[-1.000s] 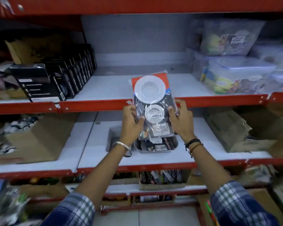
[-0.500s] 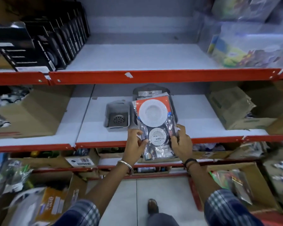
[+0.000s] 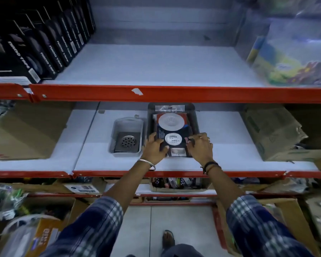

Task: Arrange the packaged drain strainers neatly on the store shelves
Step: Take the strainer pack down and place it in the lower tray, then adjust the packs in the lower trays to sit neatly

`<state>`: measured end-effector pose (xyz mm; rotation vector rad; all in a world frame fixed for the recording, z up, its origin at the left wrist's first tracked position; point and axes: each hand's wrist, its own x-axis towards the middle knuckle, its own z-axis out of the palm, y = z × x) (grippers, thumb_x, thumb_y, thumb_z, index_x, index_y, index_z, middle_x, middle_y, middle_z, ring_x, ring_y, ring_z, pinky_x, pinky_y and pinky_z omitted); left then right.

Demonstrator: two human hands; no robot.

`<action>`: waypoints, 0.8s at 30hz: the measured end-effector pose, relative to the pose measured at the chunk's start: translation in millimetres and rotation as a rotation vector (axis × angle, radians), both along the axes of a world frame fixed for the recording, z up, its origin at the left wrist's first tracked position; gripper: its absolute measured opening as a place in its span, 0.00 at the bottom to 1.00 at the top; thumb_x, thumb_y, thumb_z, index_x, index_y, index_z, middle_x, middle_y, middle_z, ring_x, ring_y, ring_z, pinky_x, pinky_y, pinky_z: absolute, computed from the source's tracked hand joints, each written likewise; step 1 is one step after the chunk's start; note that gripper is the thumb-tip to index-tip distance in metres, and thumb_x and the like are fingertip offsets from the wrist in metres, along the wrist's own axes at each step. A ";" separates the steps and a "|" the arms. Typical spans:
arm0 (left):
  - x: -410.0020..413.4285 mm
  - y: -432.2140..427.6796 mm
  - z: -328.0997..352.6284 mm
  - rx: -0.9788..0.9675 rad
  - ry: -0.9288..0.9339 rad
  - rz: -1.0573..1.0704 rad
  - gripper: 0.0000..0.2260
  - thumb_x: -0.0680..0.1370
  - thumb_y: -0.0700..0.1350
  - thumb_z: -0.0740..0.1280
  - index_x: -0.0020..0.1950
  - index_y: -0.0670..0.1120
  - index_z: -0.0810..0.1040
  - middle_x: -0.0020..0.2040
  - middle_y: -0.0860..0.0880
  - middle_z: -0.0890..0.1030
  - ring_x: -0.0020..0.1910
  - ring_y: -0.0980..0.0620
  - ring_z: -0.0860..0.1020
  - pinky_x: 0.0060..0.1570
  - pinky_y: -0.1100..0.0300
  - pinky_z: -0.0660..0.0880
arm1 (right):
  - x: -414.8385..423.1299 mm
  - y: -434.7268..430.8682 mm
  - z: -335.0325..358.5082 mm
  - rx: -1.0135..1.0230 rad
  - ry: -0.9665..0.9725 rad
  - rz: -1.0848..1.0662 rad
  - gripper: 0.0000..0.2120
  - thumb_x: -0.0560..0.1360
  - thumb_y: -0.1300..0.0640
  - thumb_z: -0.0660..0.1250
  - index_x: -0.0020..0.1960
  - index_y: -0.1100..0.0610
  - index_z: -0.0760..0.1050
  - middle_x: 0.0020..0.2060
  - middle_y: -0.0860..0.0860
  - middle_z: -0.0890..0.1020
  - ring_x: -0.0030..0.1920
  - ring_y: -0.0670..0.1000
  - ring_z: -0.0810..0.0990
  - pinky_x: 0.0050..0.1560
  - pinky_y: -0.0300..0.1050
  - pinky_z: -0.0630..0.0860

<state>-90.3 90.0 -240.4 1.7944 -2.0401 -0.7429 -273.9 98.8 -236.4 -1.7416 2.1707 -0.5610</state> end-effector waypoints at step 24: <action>173.4 -107.0 -37.5 0.126 -0.707 -0.502 0.50 0.67 0.62 0.69 0.76 0.45 0.42 0.78 0.45 0.49 0.77 0.45 0.47 0.74 0.43 0.42 | 205.4 -111.2 -10.6 0.577 0.440 0.732 0.45 0.65 0.46 0.75 0.74 0.56 0.57 0.73 0.56 0.64 0.71 0.58 0.64 0.70 0.51 0.64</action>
